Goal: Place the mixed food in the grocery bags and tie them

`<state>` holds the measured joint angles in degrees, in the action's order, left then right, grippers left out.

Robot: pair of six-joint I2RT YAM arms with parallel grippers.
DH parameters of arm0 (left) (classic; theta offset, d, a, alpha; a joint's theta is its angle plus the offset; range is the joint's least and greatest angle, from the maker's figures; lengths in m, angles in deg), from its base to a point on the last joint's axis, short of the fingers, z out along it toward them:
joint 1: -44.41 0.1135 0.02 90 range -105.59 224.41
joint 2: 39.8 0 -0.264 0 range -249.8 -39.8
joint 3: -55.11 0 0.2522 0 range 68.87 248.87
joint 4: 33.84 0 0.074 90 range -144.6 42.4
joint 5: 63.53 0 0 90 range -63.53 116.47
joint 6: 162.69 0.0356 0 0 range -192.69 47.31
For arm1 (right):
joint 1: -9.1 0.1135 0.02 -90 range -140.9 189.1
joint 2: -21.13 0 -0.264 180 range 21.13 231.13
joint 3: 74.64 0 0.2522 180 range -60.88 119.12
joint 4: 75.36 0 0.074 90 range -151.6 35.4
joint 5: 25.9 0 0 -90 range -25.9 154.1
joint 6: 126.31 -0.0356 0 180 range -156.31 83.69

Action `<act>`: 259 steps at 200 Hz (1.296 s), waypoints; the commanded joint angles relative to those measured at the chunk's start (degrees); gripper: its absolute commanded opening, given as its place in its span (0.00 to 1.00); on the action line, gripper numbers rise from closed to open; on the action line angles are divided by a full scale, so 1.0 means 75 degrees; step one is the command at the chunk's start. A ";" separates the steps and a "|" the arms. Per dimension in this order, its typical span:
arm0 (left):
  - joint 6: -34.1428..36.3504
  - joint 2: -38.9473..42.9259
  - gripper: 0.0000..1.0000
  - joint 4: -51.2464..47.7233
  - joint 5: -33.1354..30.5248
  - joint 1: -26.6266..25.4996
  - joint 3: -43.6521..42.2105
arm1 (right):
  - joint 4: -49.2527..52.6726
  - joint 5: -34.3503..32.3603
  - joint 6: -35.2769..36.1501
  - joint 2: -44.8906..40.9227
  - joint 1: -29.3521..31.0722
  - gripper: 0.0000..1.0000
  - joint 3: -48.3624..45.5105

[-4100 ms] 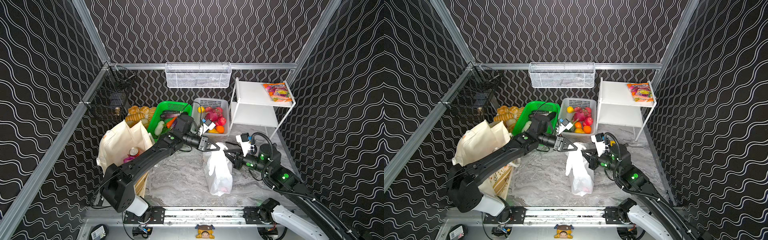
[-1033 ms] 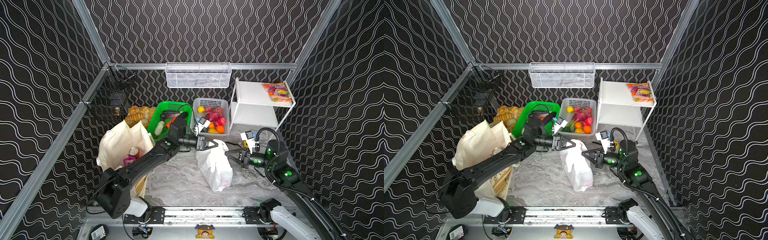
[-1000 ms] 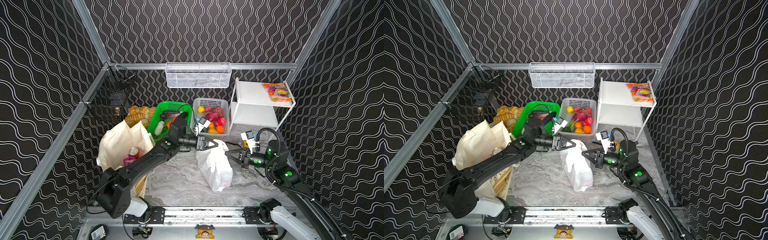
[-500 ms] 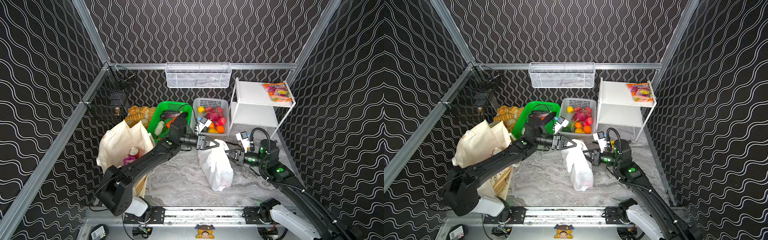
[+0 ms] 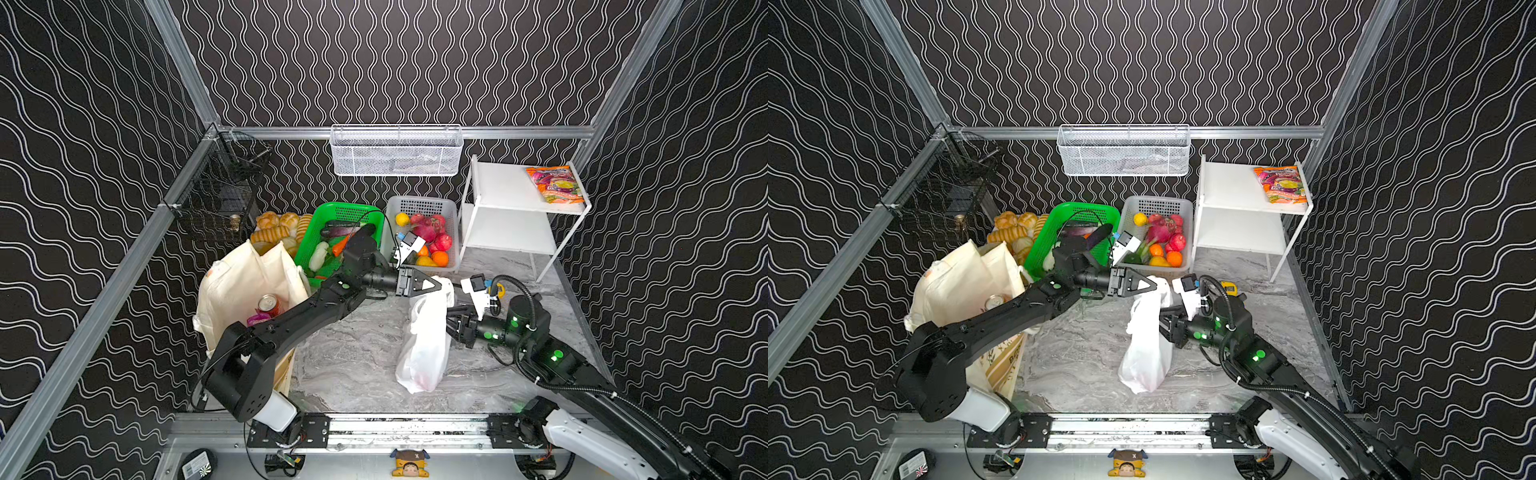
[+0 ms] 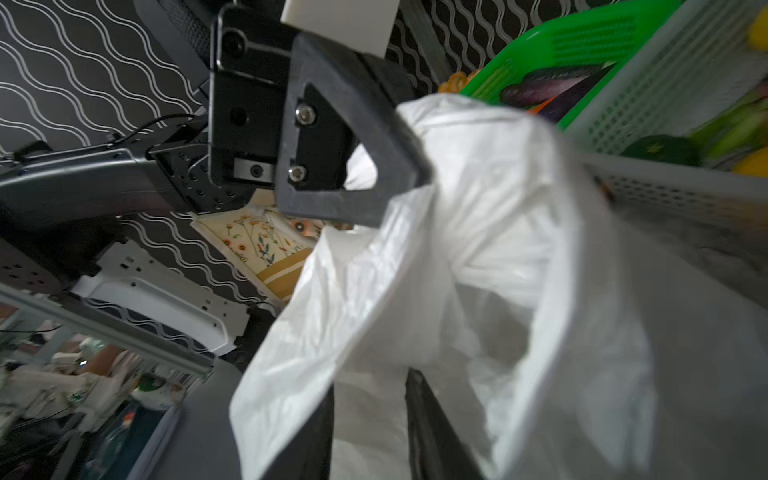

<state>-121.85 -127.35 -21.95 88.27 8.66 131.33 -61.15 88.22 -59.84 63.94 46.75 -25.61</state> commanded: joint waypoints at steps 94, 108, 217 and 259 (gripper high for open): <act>-0.0651 -0.0236 0.00 0.1810 0.0927 0.0024 -0.0215 | -0.0200 -0.1603 0.4105 -0.0166 0.0005 0.29 0.0316; -0.0731 -0.0302 0.00 0.1896 0.0998 0.0028 -0.0204 | -0.0432 -0.1468 0.4237 -0.0094 -0.0010 0.33 0.0325; -0.0457 -0.0213 0.00 0.1455 0.1115 0.0026 -0.0137 | -0.0134 -0.0682 0.4089 0.0063 -0.0287 0.17 0.0641; -0.0742 -0.0279 0.00 0.1825 0.1135 0.0021 -0.0113 | -0.0051 -0.0634 0.3975 0.0242 -0.0326 0.00 0.0751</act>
<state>-126.64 -129.41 -11.68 95.92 8.73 129.93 -61.55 82.62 -29.48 65.08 44.39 -20.89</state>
